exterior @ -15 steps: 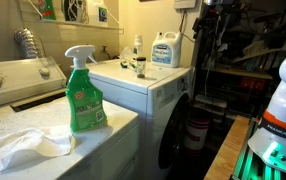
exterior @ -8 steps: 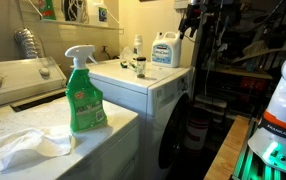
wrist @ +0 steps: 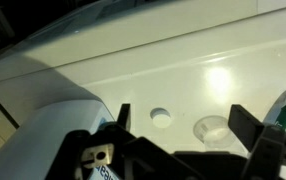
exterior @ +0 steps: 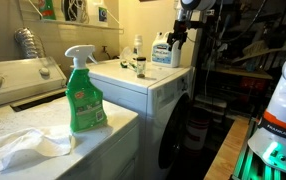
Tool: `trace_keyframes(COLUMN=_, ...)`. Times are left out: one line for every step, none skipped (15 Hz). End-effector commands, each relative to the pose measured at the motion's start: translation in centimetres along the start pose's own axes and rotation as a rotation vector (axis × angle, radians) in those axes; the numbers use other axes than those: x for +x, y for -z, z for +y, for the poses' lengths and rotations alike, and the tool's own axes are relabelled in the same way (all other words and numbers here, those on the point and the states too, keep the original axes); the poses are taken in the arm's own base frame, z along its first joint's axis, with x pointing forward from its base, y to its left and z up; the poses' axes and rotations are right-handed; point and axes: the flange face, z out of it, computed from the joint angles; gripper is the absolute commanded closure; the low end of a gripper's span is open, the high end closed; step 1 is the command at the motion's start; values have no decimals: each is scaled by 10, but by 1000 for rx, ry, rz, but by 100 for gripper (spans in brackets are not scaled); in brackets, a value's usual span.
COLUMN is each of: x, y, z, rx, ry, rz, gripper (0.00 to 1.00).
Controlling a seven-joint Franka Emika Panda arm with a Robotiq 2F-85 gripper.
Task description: Put the white lid on the white container of detergent
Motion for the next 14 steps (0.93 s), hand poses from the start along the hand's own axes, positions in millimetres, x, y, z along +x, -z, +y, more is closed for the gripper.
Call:
trace_keyframes(x=4, y=-9, z=1, rx=2, ry=-3, rz=6, gripper=0)
trace_keyframes(x=7, y=-17, z=2, rx=1, ry=-5, rz=8, gripper=0)
trace_keyframes(x=8, y=-21, z=3, rx=1, ry=-7, rz=7, gripper=0)
trace_keyframes(x=9, y=-23, z=3, rx=0, ry=-8, rz=4, gripper=0)
trace_keyframes(x=9, y=-23, z=4, rx=0, ry=-8, rz=5, gripper=0)
trace_keyframes(x=10, y=-21, z=4, rx=0, ry=-8, rz=9, gripper=0)
trace_keyframes(x=11, y=-20, z=4, rx=0, ry=-8, rz=12, gripper=0)
trace_keyframes(x=12, y=-19, z=4, rx=-1, ry=-9, rz=14, gripper=0)
trace_keyframes(x=13, y=-22, z=3, rx=23, ry=3, rz=6, gripper=0)
trace_keyframes(x=14, y=-26, z=4, rx=31, ry=-10, rz=7, gripper=0)
trace_keyframes(x=16, y=-30, z=3, rx=48, ry=-14, rz=8, gripper=0)
trace_keyframes(x=17, y=-33, z=3, rx=48, ry=-26, rz=12, gripper=0)
trace_keyframes(x=18, y=-37, z=2, rx=58, ry=-40, rz=6, gripper=0)
trace_keyframes(x=20, y=-41, z=2, rx=68, ry=-50, rz=5, gripper=0)
